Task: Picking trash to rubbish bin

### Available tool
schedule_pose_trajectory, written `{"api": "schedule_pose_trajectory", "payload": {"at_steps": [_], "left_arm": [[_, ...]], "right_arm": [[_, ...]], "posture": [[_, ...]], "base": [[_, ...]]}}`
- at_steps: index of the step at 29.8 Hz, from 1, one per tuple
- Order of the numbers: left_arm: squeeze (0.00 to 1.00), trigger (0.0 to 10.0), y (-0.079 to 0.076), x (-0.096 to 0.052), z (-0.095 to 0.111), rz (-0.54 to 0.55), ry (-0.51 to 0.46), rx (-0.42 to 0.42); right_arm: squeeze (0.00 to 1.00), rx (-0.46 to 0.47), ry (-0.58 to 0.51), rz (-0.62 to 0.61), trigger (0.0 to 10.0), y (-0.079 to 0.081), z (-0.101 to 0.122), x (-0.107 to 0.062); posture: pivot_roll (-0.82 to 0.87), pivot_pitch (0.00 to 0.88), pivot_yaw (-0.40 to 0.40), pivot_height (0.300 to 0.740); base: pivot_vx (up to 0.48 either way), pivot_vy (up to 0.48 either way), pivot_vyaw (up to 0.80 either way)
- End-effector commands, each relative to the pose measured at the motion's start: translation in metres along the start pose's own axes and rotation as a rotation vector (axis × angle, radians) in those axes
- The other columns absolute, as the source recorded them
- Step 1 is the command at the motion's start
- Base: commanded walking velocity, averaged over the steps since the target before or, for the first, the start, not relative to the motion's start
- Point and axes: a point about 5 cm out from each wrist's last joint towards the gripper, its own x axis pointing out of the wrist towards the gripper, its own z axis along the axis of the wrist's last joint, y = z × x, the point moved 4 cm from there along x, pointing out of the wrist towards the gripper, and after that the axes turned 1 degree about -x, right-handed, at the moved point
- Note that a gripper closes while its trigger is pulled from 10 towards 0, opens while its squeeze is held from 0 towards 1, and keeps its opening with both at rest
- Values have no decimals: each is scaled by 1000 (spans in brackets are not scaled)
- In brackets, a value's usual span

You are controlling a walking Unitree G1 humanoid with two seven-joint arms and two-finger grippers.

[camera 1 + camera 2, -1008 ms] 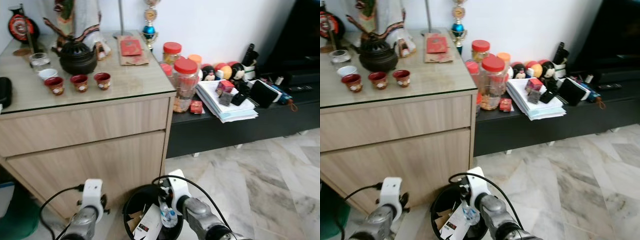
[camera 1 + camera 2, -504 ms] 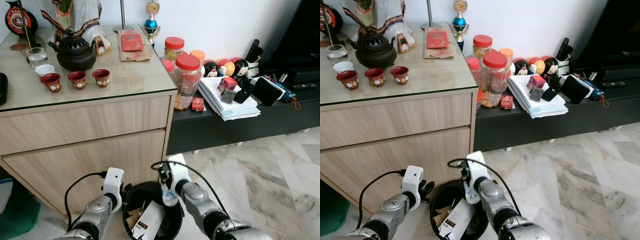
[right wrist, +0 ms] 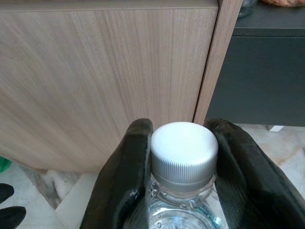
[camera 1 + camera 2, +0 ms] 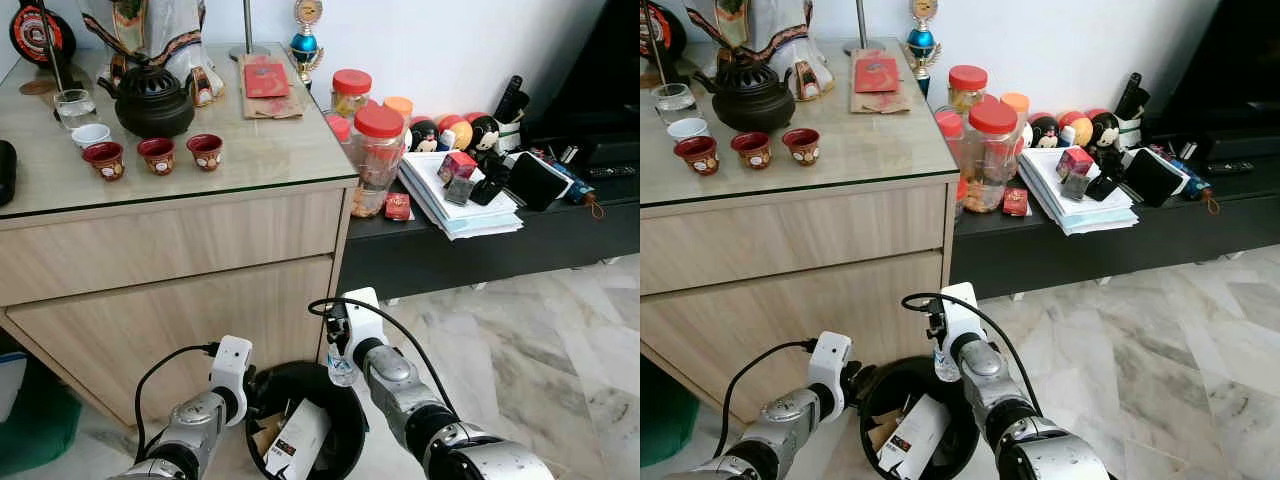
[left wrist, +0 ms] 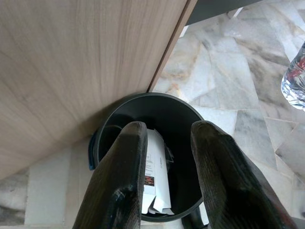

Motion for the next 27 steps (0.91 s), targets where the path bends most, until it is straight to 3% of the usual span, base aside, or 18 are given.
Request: {"api": "schedule_pose_trajectory", "payload": {"at_steps": [1, 2, 3, 4, 18, 19, 24, 27], "left_arm": [[0, 10000, -4, 0, -2, -21, 7, 6], [0, 10000, -4, 0, -2, -22, 7, 8], [0, 10000, -4, 0, -2, -22, 7, 10], [0, 10000, -4, 0, -2, -23, 7, 11], [0, 10000, -4, 0, -2, -23, 8, 14], [0, 10000, -3, 0, -2, -18, 8, 13], [0, 10000, 10, -4, -7, 59, 27, 32], [0, 10000, 33, -14, -20, 212, 74, 70]], "right_arm": [[0, 28, -41, 44, 10000, 24, 20, 7], [773, 30, -41, 51, 10000, 26, 21, 7], [773, 29, -41, 55, 10000, 27, 22, 7], [1000, 31, -41, 59, 10000, 29, 23, 8], [1000, 27, -26, 65, 10000, 29, 21, 8], [0, 14, -13, 72, 10000, 28, 16, 7], [0, -4, 51, 50, 10000, 14, -9, 0], [0, -18, 141, 19, 10000, -4, -43, -12]], "posture": [[139, 60, -106, 740], [139, 60, -106, 740], [139, 60, -106, 740], [139, 60, -106, 740], [149, 54, -109, 740], [149, 54, -109, 740], [144, 54, -106, 740], [137, 55, -105, 740]], "base": [[0, 0, 0], [0, 0, 0], [0, 0, 0], [0, 0, 0], [0, 0, 0], [0, 0, 0], [0, 0, 0], [0, 0, 0]]}}
